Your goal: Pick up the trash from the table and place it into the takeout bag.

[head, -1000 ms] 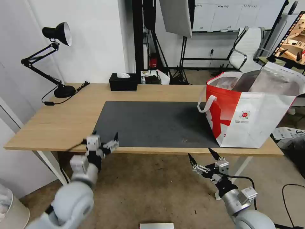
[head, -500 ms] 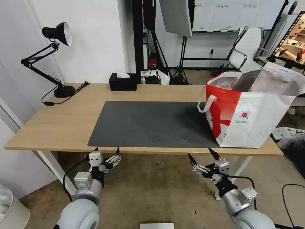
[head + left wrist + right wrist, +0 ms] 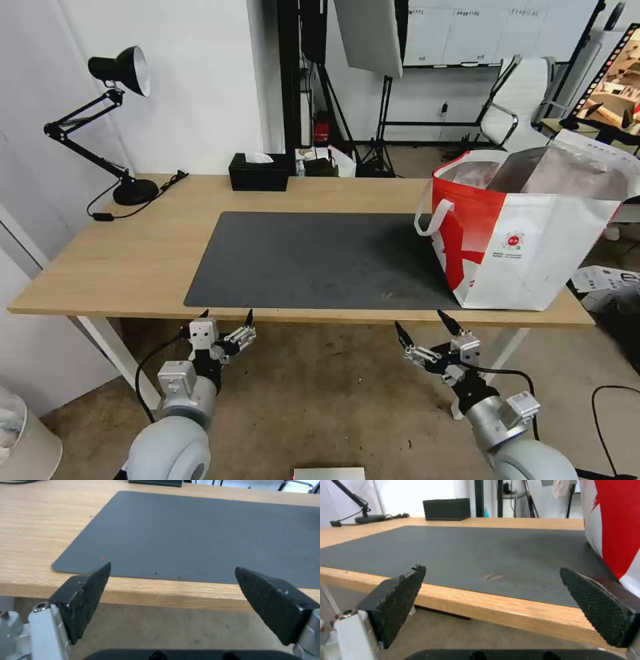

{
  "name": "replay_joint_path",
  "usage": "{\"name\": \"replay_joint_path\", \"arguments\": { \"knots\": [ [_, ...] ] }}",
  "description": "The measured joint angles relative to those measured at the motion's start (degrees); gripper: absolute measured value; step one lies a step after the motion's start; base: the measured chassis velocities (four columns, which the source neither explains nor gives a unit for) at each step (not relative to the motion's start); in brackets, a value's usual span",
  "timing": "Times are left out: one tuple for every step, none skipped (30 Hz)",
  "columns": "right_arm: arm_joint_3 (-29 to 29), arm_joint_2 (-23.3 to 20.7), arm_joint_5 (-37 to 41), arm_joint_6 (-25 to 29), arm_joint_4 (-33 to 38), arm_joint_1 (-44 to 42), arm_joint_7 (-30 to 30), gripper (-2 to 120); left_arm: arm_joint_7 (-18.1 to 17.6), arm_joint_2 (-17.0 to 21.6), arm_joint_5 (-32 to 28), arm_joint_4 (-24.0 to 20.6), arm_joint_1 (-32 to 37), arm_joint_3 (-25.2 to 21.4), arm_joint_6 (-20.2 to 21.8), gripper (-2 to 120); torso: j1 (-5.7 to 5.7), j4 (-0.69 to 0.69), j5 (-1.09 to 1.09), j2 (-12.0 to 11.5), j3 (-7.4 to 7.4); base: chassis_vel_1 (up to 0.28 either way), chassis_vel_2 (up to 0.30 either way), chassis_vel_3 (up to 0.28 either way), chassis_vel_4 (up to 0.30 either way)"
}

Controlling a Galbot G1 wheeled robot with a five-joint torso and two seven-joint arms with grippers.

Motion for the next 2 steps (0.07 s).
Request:
{"name": "replay_joint_path", "arguments": {
  "knots": [
    [0.0,0.0,0.0,0.0,0.0,0.0,0.0,100,0.0,0.01,0.0,0.01,-0.01,0.01,0.01,100,0.0,0.0,0.0,0.0,0.0,0.0,0.0,0.0,0.0],
    [0.0,0.0,0.0,0.0,0.0,0.0,0.0,100,-0.01,0.01,-0.01,0.02,-0.03,0.01,0.01,100,0.0,0.0,0.0,0.0,0.0,0.0,0.0,0.0,0.0]
  ]
}}
